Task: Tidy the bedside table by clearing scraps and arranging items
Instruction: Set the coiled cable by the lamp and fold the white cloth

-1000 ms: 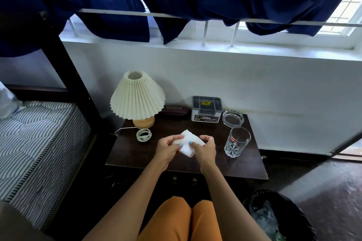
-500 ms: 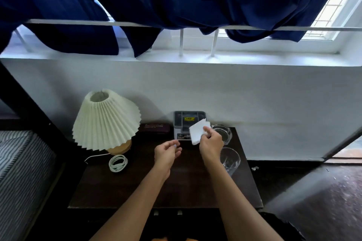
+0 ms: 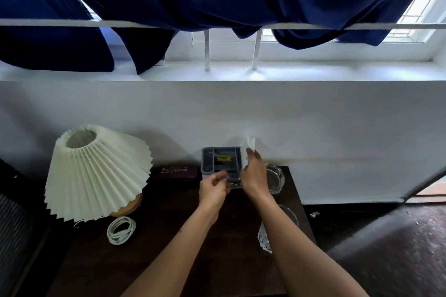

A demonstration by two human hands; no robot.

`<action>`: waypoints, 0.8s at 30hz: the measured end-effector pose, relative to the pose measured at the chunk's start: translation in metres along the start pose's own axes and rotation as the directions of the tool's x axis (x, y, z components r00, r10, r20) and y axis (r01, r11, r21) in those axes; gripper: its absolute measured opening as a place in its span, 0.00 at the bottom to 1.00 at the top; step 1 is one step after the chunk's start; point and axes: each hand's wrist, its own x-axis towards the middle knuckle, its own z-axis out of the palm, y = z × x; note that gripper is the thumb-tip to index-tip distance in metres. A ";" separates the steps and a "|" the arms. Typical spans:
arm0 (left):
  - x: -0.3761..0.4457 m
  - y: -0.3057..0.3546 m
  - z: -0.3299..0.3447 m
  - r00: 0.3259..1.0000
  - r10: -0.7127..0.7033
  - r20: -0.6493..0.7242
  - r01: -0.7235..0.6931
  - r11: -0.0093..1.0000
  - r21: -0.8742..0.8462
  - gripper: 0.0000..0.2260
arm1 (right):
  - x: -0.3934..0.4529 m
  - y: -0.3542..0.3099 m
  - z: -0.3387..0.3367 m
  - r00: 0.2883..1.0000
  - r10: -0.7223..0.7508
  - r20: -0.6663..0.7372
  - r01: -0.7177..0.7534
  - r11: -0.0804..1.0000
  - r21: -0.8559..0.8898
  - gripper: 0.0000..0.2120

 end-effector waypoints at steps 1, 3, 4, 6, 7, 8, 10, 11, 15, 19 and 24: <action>0.003 0.000 0.001 1.000 -0.002 -0.003 0.002 1.000 -0.001 0.13 | 0.003 0.001 0.000 1.000 -0.009 0.013 0.009 1.000 -0.030 0.27; 0.007 -0.001 0.002 1.000 -0.010 -0.011 0.010 1.000 -0.006 0.13 | 0.010 0.002 0.000 0.999 -0.037 0.033 0.039 0.996 -0.082 0.25; 0.008 -0.001 0.003 1.000 -0.013 -0.011 0.013 1.000 -0.007 0.13 | 0.013 0.003 0.001 0.998 -0.053 0.033 0.056 0.993 -0.106 0.23; 0.010 -0.002 0.004 1.000 -0.020 0.000 0.020 1.000 -0.003 0.13 | 0.018 0.005 0.002 0.998 -0.068 0.009 0.068 0.987 -0.143 0.20; 0.011 -0.003 0.005 1.000 -0.025 0.004 0.025 1.000 -0.002 0.13 | 0.020 0.006 0.003 0.998 -0.063 0.009 0.063 0.985 -0.161 0.20; 0.011 -0.003 0.005 1.000 -0.028 0.006 0.028 1.000 -0.002 0.13 | 0.022 0.006 0.004 0.998 -0.054 0.025 0.058 0.982 -0.179 0.20; 0.011 -0.005 0.006 0.999 -0.033 0.004 0.033 0.999 0.001 0.13 | 0.024 0.007 0.008 0.996 -0.046 0.073 0.060 0.976 -0.208 0.19; 0.011 -0.005 0.005 0.999 -0.035 0.005 0.035 0.999 0.002 0.13 | 0.025 0.007 0.011 0.995 -0.046 0.090 0.065 0.973 -0.222 0.18; 0.010 -0.007 0.001 0.999 -0.046 0.016 0.046 0.999 -0.002 0.13 | 0.025 0.009 0.021 0.995 -0.040 0.093 0.063 0.963 -0.263 0.15; 0.010 -0.009 -0.007 0.997 -0.074 -0.010 0.073 0.997 -0.019 0.12 | 0.024 0.007 0.024 0.998 -0.066 0.004 0.064 0.943 -0.326 0.12; 0.007 -0.013 -0.014 0.996 -0.087 -0.029 0.087 0.996 -0.003 0.12 | 0.020 0.006 0.028 0.997 -0.071 -0.015 0.055 0.871 -0.488 0.15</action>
